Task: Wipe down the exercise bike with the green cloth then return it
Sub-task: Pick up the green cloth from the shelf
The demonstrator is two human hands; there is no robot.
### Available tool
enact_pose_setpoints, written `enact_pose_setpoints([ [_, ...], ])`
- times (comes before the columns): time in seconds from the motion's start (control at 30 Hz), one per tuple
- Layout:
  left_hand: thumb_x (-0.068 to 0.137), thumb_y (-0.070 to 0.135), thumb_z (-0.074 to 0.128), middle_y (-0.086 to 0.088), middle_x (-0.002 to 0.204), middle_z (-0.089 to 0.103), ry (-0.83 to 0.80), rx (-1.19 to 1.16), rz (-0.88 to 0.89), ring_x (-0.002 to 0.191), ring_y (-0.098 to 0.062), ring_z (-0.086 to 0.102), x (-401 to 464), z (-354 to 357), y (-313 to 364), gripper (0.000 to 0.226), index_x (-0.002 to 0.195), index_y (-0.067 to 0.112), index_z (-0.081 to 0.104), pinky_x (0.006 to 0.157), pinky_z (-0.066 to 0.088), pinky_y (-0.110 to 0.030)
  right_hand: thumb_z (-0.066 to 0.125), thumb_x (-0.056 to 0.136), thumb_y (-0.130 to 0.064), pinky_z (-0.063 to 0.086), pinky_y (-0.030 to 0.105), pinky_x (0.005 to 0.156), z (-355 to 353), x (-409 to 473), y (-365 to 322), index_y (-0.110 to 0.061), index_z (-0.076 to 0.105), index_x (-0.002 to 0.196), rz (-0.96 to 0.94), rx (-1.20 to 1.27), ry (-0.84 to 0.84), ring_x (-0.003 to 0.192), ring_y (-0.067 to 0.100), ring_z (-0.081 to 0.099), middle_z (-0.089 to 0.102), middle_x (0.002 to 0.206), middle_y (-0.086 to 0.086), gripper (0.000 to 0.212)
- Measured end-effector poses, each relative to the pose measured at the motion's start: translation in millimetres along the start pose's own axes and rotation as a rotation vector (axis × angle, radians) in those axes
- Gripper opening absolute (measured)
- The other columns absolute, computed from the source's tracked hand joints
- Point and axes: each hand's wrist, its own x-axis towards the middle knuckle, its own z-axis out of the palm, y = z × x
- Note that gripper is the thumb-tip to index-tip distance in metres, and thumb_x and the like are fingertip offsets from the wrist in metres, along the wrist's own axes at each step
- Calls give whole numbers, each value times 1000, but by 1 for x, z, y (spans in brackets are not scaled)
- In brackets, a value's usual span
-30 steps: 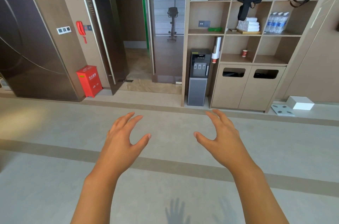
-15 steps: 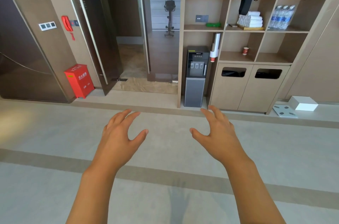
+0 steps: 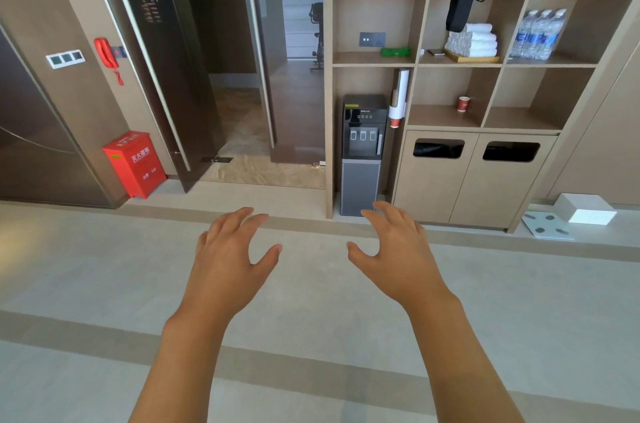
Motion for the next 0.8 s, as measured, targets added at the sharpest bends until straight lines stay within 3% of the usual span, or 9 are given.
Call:
enact_pose_setpoints([
  [0.47, 97, 48, 66, 7, 157, 50, -77, -127, 84, 149, -18, 38, 168, 95, 16, 52, 146, 31, 57, 124, 35, -46, 58, 98, -61, 27, 47, 127, 30, 130, 78, -32, 47, 156, 173, 22, 1, 155, 18, 30, 36, 167, -9, 66],
  [0.8, 98, 45, 65, 11, 158, 47, -104, -200, 136, 148, -14, 36, 323, 135, -22, 50, 146, 32, 57, 123, 33, -40, 60, 100, -53, 30, 49, 126, 44, 273, 74, -28, 48, 156, 222, 9, 9, 153, 19, 32, 38, 166, -7, 62],
])
